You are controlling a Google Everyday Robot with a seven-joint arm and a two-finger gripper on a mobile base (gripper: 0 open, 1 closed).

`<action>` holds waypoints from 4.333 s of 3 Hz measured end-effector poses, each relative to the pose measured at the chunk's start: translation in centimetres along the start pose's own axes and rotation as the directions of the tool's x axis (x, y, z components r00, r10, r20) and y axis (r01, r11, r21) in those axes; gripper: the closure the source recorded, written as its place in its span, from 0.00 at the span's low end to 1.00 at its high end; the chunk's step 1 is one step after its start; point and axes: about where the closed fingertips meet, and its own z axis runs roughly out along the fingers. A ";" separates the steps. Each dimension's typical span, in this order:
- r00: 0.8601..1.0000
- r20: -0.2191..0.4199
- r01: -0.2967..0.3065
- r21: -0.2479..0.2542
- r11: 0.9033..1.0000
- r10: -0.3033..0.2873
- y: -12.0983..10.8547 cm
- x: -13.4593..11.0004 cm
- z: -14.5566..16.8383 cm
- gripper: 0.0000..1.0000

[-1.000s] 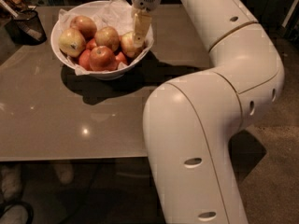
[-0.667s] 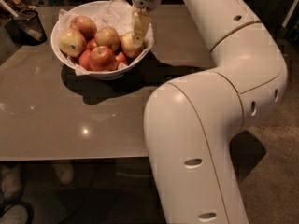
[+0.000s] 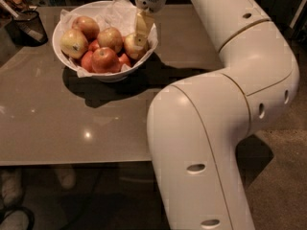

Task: Pick apple from white bowl

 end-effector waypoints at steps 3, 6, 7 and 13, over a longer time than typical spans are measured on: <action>0.999 -0.015 -0.029 -0.056 0.998 0.029 0.9 -0.5 1.8 0.27; 0.997 -0.060 -0.044 -0.093 0.995 0.038 1.0 1.2 3.8 0.28; 0.996 -0.076 -0.044 -0.096 0.994 0.037 0.7 1.9 4.3 0.29; 1.000 -0.002 0.010 0.031 0.999 -0.010 -1.0 -1.4 1.2 1.00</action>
Offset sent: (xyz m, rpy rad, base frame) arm -0.0473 -0.0181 -0.0109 -0.1174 0.2391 0.0275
